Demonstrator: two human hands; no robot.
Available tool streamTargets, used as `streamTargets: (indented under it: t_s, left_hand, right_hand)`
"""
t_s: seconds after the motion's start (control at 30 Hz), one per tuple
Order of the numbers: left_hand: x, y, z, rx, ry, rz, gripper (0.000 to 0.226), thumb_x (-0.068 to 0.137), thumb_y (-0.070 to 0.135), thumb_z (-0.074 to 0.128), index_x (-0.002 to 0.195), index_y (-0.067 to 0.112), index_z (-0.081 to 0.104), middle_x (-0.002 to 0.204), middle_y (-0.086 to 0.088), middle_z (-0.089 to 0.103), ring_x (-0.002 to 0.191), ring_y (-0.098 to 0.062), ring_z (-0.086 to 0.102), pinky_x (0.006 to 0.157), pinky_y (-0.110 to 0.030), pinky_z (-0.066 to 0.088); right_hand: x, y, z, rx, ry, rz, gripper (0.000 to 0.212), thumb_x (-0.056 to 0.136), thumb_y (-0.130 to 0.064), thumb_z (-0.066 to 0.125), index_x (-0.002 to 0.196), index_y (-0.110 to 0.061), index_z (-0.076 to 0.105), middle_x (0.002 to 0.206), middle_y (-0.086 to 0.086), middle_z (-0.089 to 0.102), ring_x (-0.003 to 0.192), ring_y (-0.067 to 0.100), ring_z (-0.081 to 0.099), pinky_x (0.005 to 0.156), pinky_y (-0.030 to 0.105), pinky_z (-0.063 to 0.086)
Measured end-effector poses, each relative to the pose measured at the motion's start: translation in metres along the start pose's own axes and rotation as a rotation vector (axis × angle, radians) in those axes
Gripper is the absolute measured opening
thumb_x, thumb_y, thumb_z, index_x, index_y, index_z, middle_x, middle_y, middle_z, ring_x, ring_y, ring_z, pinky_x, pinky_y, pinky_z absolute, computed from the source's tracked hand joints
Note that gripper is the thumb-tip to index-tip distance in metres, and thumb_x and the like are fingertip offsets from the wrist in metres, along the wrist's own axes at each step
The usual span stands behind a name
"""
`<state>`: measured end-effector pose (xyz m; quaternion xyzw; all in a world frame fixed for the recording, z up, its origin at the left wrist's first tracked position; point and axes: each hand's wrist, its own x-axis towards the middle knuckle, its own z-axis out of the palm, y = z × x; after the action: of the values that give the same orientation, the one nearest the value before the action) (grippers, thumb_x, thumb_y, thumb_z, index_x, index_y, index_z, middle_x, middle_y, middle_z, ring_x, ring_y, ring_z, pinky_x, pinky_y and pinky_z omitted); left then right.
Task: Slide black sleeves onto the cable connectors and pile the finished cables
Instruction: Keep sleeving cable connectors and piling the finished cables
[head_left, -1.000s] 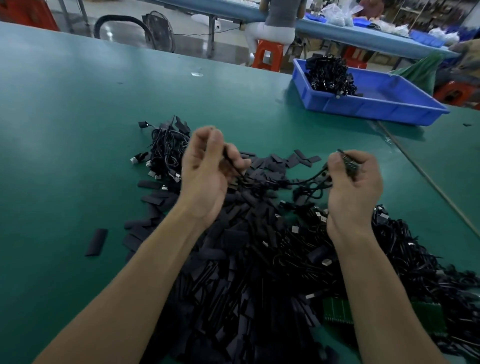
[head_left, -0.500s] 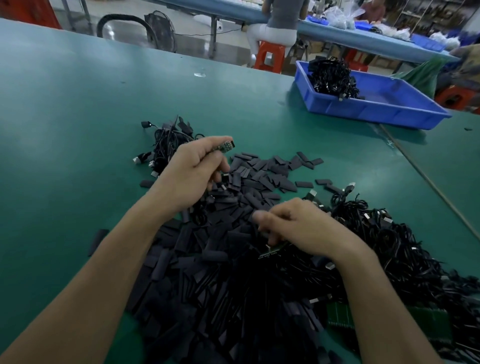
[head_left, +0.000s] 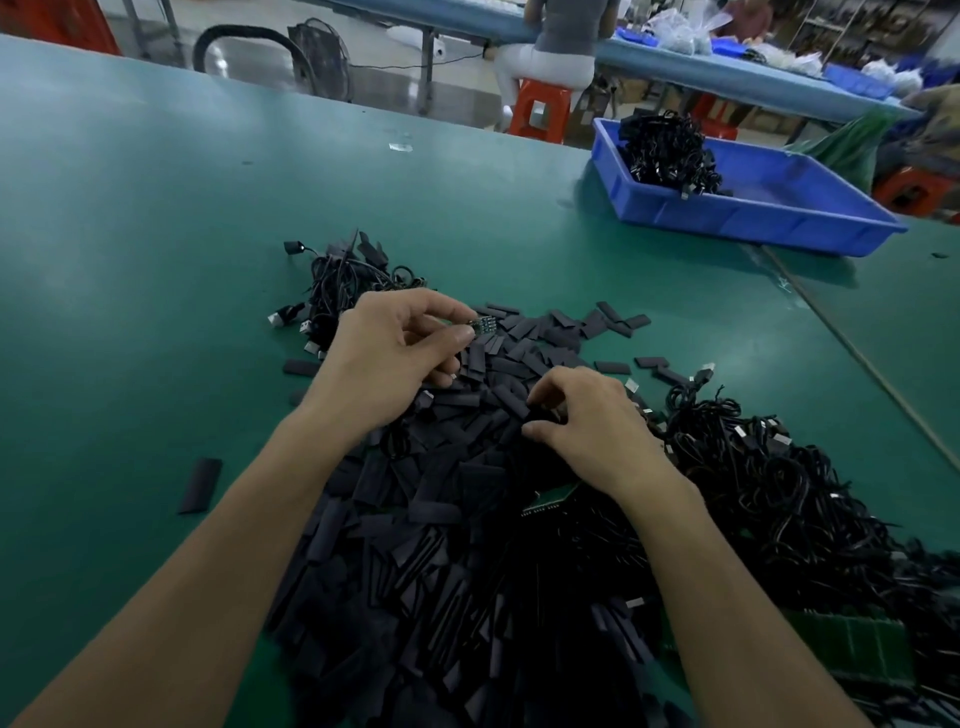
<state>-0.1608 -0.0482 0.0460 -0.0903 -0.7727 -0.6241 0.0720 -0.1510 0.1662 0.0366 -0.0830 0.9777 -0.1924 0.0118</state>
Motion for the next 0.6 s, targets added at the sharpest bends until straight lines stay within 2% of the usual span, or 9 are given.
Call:
streamTargets:
  t_s: [0.07, 0.17, 0.2, 0.3, 0.43, 0.6]
  left_hand:
    - [0.000, 0.000, 0.002, 0.024, -0.004, -0.022, 0.008, 0.090, 0.015, 0.074, 0.096, 0.020, 0.073, 0.070, 0.000, 0.073, 0.064, -0.017, 0.072, 0.062, -0.023, 0.059]
    - [-0.002, -0.002, 0.004, 0.078, -0.011, -0.040, 0.004, 0.088, 0.021, 0.076, 0.091, 0.019, 0.073, 0.070, 0.000, 0.075, 0.065, -0.017, 0.073, 0.064, -0.027, 0.061]
    - [-0.002, -0.002, 0.005, 0.092, -0.016, -0.039, 0.004, 0.089, 0.022, 0.076, 0.090, 0.019, 0.074, 0.070, 0.001, 0.075, 0.065, -0.016, 0.073, 0.064, -0.027, 0.062]
    - [-0.003, -0.002, 0.008, 0.106, -0.038, -0.028, 0.002, 0.089, 0.023, 0.076, 0.088, 0.022, 0.075, 0.070, 0.002, 0.074, 0.065, -0.016, 0.073, 0.065, -0.026, 0.061]
    - [-0.005, -0.002, 0.011, 0.108, -0.065, -0.017, 0.003, 0.089, 0.022, 0.075, 0.088, 0.023, 0.074, 0.069, 0.003, 0.074, 0.064, -0.013, 0.072, 0.060, -0.018, 0.056]
    - [-0.004, 0.000, 0.012, 0.073, -0.081, -0.014, 0.004, 0.089, 0.020, 0.075, 0.085, 0.022, 0.074, 0.070, 0.004, 0.075, 0.061, -0.012, 0.072, 0.058, -0.017, 0.054]
  right_hand:
    - [-0.001, 0.002, -0.002, 0.100, 0.024, -0.019, 0.020, 0.084, -0.029, 0.080, 0.085, -0.027, 0.060, 0.091, -0.009, 0.060, 0.086, 0.011, 0.058, 0.075, 0.025, 0.045]
    - [-0.004, 0.003, -0.008, 0.254, 0.012, -0.035, 0.023, 0.085, -0.026, 0.079, 0.078, -0.026, 0.057, 0.075, -0.008, 0.064, 0.067, 0.002, 0.059, 0.061, 0.012, 0.041]
    - [-0.006, 0.003, -0.009, 0.308, 0.018, -0.039, 0.022, 0.087, -0.025, 0.077, 0.080, -0.024, 0.057, 0.073, -0.006, 0.067, 0.065, 0.001, 0.061, 0.060, 0.012, 0.043]
    - [-0.010, 0.001, -0.013, 0.481, 0.034, -0.049, 0.017, 0.094, -0.020, 0.068, 0.090, -0.024, 0.052, 0.075, -0.002, 0.073, 0.068, 0.010, 0.069, 0.068, 0.028, 0.055]
    - [-0.014, -0.003, -0.014, 0.616, 0.120, -0.111, 0.025, 0.097, -0.016, 0.063, 0.104, -0.040, 0.059, 0.076, -0.008, 0.074, 0.064, 0.009, 0.068, 0.067, 0.020, 0.054]
    - [-0.013, -0.006, -0.015, 0.755, 0.234, -0.113, 0.026, 0.093, -0.011, 0.068, 0.098, -0.036, 0.071, 0.079, -0.004, 0.074, 0.069, 0.015, 0.067, 0.066, 0.026, 0.055]
